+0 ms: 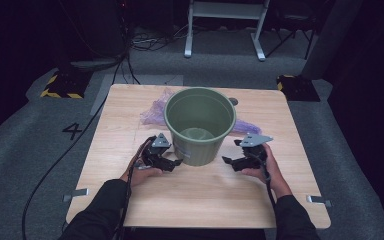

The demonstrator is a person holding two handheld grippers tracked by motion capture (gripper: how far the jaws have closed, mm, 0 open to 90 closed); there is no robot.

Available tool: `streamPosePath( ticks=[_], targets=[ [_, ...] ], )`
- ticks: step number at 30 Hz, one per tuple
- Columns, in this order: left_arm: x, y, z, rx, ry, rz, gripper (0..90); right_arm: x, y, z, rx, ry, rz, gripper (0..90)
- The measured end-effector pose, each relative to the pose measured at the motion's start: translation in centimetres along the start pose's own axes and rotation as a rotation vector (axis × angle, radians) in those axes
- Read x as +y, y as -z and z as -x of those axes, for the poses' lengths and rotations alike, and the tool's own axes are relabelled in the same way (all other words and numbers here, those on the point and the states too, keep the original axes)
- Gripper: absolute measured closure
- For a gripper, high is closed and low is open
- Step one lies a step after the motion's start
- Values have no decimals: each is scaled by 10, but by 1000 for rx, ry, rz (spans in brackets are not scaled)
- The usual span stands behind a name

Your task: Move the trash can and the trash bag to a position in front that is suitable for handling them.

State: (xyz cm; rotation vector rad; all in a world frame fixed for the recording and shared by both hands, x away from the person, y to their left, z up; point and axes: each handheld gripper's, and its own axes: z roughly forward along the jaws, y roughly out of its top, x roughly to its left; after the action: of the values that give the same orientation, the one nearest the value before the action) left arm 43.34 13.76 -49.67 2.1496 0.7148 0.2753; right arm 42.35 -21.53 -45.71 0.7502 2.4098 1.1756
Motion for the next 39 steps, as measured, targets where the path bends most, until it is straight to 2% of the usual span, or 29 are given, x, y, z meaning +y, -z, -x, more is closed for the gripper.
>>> streamPosePath(
  ticks=[1,2,3,4,5,6,7,8,10,12,13,14,15,16,17,18,19,21,22,24,27,30,33,36,39],
  targets=[
    [1,-3,0,4,1,-10,181,-2,7,6,-21,-9,6,190],
    [1,-3,0,4,1,-10,180,-2,7,6,-21,-9,6,190],
    [1,-4,1,7,-4,-31,180,-7,20,17,-68,-22,16,206],
    [0,-3,2,-8,-4,-46,180,-10,25,23,-104,-30,16,220],
    [0,-3,2,-8,-4,-46,178,-10,25,23,-104,-30,16,220],
    [0,-1,2,-22,-10,-66,178,-13,29,29,-130,-41,18,240],
    [-4,4,5,-36,-21,-80,172,-17,33,42,-180,-60,13,273],
    [-4,4,5,-36,-21,-80,172,-18,32,47,-206,-54,-4,283],
    [-13,15,8,-31,-47,-103,172,-20,30,59,-243,-55,-40,308],
    [-17,18,10,-41,-55,-117,169,-22,28,70,-251,-84,-44,326],
    [-20,20,10,-75,-51,-131,169,-22,28,70,-251,-84,-44,326],
    [-23,24,10,-90,-39,-128,157,-22,27,75,-260,-91,-49,335],
    [-26,29,11,-86,-40,-118,167,-24,23,83,-274,-106,-59,358],
    [-29,33,13,-74,-50,-120,167,-24,23,83,-274,-106,-59,358],
    [-32,36,14,-82,-47,-131,166,-25,20,86,-280,-110,-65,375],
    [-41,43,16,-71,-50,-118,162,-29,13,94,-278,-139,-84,401],
    [-41,43,16,-71,-50,-118,158,-29,13,94,-278,-139,-84,401],
    [-54,53,24,-18,-68,-98,154,-33,5,102,-275,-172,-115,459],
    [-57,57,26,-17,-65,-98,154,-35,2,104,-268,-186,-122,481],
    [-61,61,27,-20,-72,-99,154,-36,0,106,-265,-192,-124,511],
    [-68,70,29,-17,-67,-99,153,-42,-6,109,-287,-201,-184,620],
    [-72,75,26,-12,-62,-97,153,-48,-6,112,-293,-222,-194,734],
    [-72,75,25,-10,-62,-98,150,-51,-4,114,-292,-233,-186,782],
    [-71,74,23,-13,-64,-100,140,-54,-3,112,-286,-236,-173,883],
    [-70,73,23,-13,-63,-101,136,-57,-1,112,-282,-248,-157,889]
  ],
)
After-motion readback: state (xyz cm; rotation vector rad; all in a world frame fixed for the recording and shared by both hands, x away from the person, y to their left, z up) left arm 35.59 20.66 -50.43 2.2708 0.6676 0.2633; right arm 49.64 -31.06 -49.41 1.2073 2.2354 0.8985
